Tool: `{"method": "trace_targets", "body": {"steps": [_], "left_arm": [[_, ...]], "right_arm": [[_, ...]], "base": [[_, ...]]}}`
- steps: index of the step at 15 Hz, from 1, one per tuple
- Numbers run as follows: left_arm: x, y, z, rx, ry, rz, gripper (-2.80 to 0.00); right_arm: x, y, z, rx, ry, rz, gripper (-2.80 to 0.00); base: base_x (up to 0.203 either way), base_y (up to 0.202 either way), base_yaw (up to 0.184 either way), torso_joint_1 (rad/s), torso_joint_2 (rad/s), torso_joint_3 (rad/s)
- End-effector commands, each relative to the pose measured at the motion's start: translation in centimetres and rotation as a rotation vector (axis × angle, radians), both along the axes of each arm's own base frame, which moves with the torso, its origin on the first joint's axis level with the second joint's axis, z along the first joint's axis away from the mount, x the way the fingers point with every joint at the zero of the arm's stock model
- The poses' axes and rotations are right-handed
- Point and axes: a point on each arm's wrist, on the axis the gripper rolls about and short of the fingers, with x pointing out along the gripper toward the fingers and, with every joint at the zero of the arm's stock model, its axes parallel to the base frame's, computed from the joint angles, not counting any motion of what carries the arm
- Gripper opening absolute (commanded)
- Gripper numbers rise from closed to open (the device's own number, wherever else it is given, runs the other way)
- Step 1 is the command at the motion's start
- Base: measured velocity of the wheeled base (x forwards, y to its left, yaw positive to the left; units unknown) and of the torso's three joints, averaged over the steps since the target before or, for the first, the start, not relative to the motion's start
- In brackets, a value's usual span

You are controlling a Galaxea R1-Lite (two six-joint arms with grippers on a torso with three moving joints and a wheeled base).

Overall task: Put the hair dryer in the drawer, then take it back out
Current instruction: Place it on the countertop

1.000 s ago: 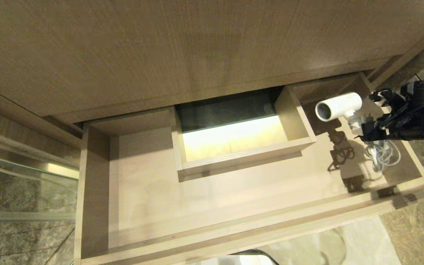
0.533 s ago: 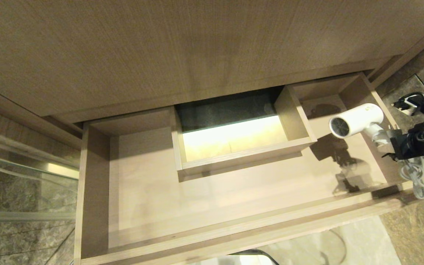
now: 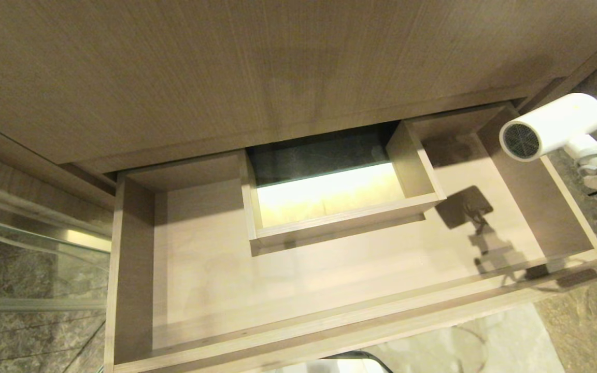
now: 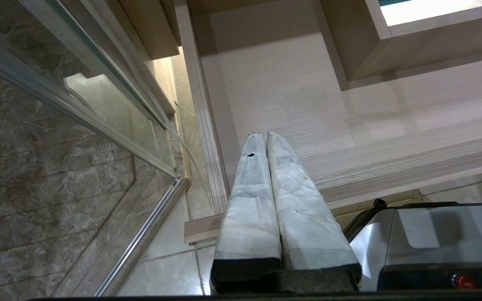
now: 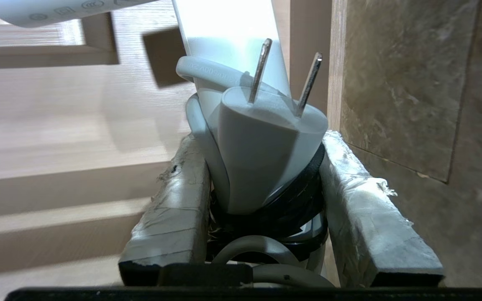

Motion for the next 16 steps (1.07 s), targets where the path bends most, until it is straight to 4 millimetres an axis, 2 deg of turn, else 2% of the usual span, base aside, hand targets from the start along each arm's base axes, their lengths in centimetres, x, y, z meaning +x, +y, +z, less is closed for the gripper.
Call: {"method": "trace_targets", "body": {"steps": [1,4,7,10,12,16], "left_arm": [[0.0,0.0,0.0,-0.001,0.001,0.0,-2.8],[0.0,0.0,0.0,-0.001,-0.001,0.0,-2.8],[0.0,0.0,0.0,-0.001,0.001,0.0,-2.8],[0.0,0.0,0.0,-0.001,-0.002,0.0,-2.8],[0.0,0.0,0.0,-0.001,-0.001,0.0,-2.8],[0.0,0.0,0.0,-0.001,0.001,0.0,-2.8]], "right_arm": [[-3.1,0.7,1.5,-0.023,-0.087,-0.001,-2.8],[-5.5,1.2,3.2,-0.091,-0.173,-0.043,-2.8],[-7.3,1.6,3.2,-0.183,-0.19,-0.043,-2.8],[-7.6,1.7,3.3,-0.189,-0.227,-0.04,-2.8],[-7.7,1.7,3.4,-0.193,-0.243,-0.041,-2.8],[-7.8,1.7,3.5,-0.195,-0.246,-0.041,-2.8]], "base": [[0.0,0.0,0.0,0.0,0.0,0.0],[0.0,0.0,0.0,0.0,0.0,0.0],[0.0,0.0,0.0,0.0,0.0,0.0],[0.0,0.0,0.0,0.037,-0.03,-0.01],[0.004,0.002,0.026,0.2,-0.36,-0.138],[0.001,-0.004,0.151,0.231,-0.47,-0.207]]}}
